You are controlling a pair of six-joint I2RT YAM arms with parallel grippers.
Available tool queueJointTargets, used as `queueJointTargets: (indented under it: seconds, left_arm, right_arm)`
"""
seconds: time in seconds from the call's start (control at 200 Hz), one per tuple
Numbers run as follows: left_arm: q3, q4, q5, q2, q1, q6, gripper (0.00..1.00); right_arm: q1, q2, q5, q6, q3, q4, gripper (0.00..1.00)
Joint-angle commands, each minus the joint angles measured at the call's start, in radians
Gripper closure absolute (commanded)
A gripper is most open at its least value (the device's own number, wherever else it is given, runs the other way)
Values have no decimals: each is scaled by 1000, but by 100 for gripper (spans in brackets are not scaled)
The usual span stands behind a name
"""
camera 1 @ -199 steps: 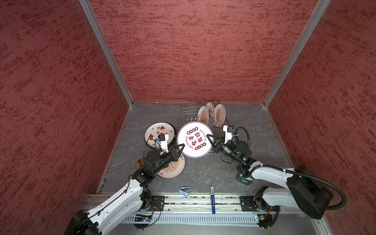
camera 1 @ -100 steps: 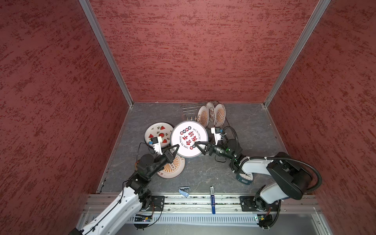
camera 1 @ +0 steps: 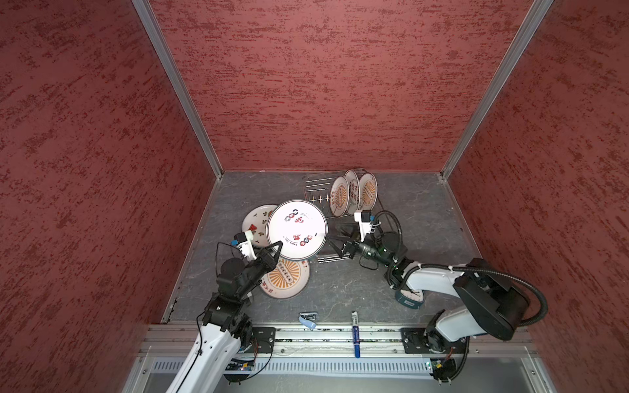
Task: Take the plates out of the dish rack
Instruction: 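Grasp the red-text plate rim with the left gripper while right gripper releases, then lower the red-text plate onto the sunburst plate with the left gripper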
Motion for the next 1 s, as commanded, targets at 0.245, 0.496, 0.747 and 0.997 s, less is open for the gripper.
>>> queueJointTargets:
  seconds: [0.245, 0.496, 0.747, 0.997]
  left_arm:
    - [156, -386, -78, -146, 40, -53, 100]
    - [175, -525, -103, -171, 41, -111, 100]
    - [204, -717, -180, -184, 41, -178, 100]
    - [177, -802, -182, -260, 41, -214, 100]
  right_arm:
    - [56, -92, 197, -133, 38, -154, 1]
    - [156, -88, 433, -288, 161, -410, 1]
    - [175, -82, 401, -292, 158, -394, 1]
    - [202, -46, 331, -306, 214, -414, 2]
